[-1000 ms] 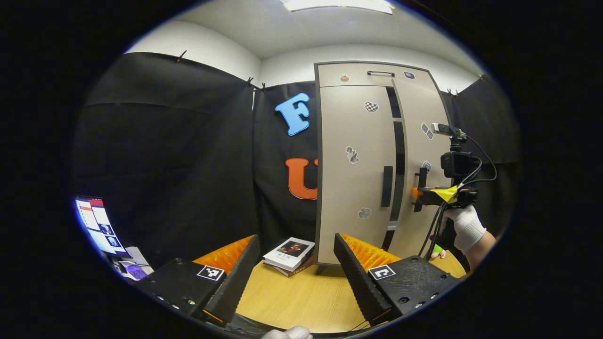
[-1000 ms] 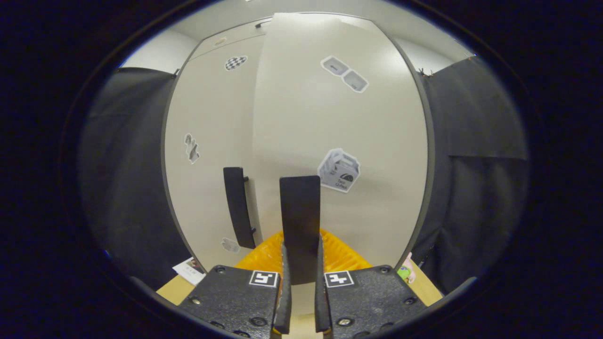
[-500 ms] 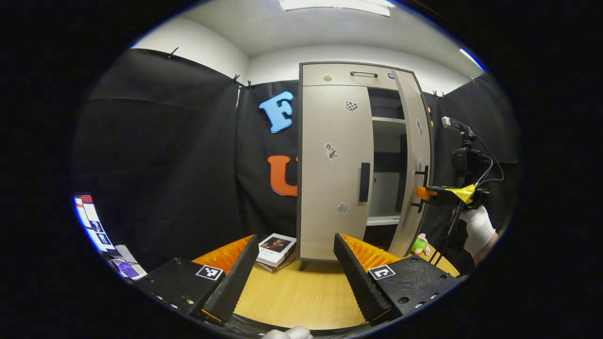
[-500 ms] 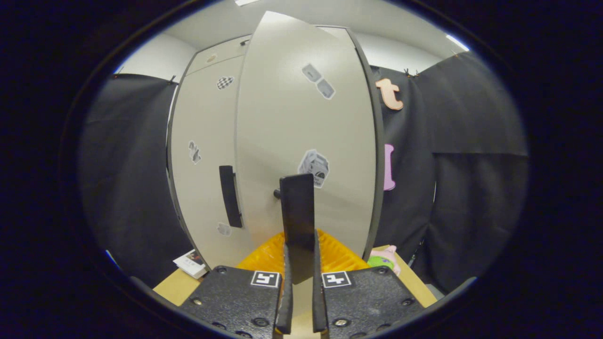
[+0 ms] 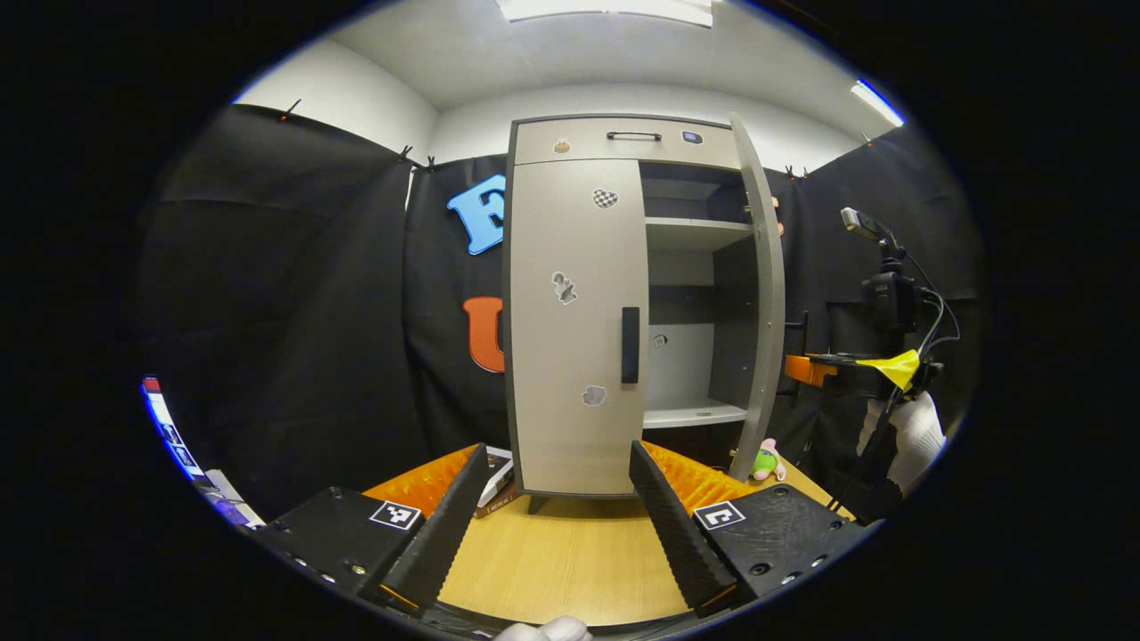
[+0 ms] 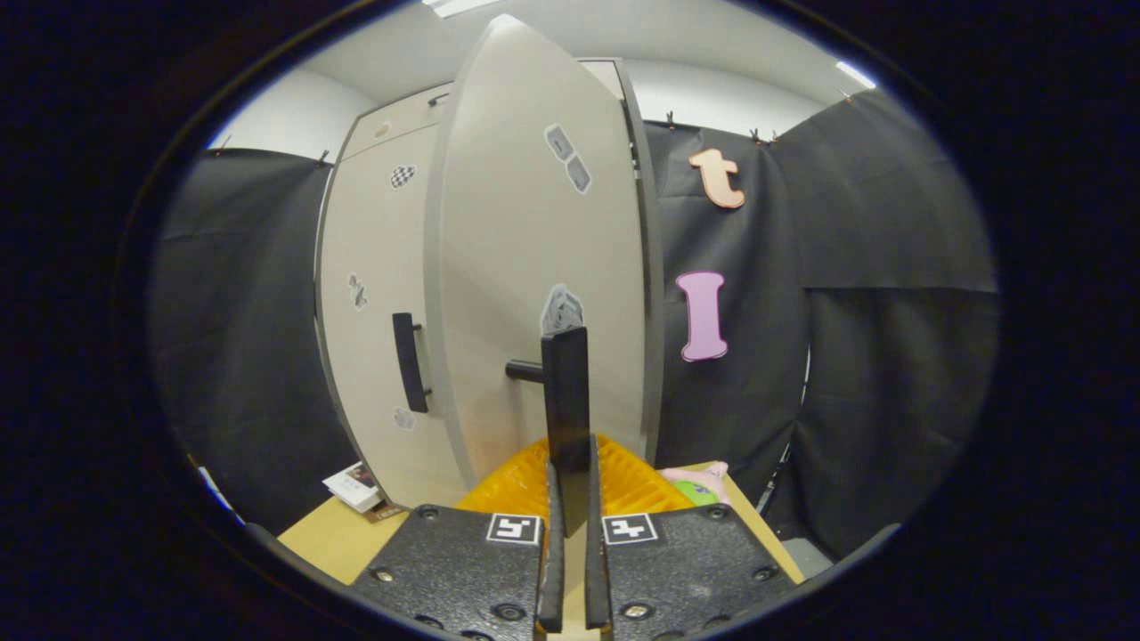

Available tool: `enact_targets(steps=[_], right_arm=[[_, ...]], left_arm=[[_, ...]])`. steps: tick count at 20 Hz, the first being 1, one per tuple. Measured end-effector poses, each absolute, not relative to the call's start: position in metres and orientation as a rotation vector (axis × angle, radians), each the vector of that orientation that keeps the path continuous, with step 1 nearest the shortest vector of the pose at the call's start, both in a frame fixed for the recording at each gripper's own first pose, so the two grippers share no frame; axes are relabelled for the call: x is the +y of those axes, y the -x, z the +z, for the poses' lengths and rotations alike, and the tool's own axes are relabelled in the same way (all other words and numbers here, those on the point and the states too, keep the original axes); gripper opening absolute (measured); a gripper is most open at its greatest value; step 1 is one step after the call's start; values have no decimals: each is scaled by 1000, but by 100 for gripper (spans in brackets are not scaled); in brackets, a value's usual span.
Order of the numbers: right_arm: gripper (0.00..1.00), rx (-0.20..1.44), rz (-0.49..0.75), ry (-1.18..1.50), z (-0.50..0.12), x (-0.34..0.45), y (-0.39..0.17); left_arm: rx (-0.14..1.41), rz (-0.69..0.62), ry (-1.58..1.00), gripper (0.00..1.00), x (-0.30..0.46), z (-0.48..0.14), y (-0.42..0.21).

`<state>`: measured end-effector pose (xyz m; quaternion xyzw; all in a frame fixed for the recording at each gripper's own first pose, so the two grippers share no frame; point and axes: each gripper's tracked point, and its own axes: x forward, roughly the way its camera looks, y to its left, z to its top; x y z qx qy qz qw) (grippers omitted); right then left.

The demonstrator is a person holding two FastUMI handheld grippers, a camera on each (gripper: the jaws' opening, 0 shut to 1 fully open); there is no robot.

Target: Open the right door of the double-door shoe cabinet with the right hand, and open the left door with the left hand.

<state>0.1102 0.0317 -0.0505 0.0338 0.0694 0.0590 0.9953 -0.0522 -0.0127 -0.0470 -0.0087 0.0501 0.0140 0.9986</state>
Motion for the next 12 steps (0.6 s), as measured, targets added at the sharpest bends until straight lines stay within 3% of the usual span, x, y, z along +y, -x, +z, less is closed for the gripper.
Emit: enact_targets(steps=[12], right_arm=[[4, 146, 152, -30, -50, -44, -109]], left_arm=[[81, 23, 41, 95, -74, -36, 52]])
